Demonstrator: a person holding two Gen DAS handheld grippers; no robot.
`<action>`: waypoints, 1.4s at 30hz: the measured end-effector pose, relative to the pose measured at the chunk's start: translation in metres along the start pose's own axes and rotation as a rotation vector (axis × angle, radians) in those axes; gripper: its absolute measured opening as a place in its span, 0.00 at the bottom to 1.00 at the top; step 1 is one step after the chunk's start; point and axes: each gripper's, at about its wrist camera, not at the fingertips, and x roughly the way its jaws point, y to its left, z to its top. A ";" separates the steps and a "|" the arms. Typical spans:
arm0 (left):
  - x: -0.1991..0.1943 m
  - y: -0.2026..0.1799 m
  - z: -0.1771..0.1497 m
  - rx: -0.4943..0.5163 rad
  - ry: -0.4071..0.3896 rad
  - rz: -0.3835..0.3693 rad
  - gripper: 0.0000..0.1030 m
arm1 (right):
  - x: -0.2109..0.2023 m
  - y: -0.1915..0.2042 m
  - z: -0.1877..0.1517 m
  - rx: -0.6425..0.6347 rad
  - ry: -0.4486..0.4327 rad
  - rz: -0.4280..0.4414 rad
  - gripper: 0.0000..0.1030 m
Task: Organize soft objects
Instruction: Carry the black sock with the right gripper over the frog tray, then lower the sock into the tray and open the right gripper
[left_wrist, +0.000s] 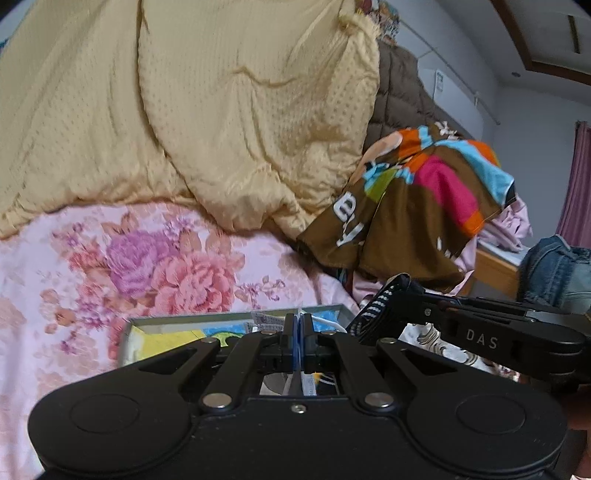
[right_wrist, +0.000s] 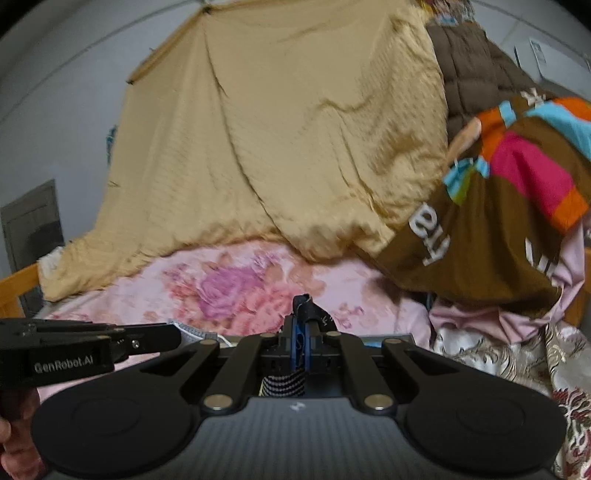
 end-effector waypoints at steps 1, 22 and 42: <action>0.008 0.000 -0.002 -0.005 0.009 0.000 0.00 | 0.007 -0.003 -0.001 0.006 0.015 -0.004 0.04; 0.081 0.021 -0.040 -0.095 0.166 0.074 0.01 | 0.067 -0.034 -0.036 0.138 0.229 -0.039 0.05; 0.059 0.015 -0.040 -0.027 0.137 0.157 0.54 | 0.057 -0.039 -0.039 0.165 0.244 -0.066 0.59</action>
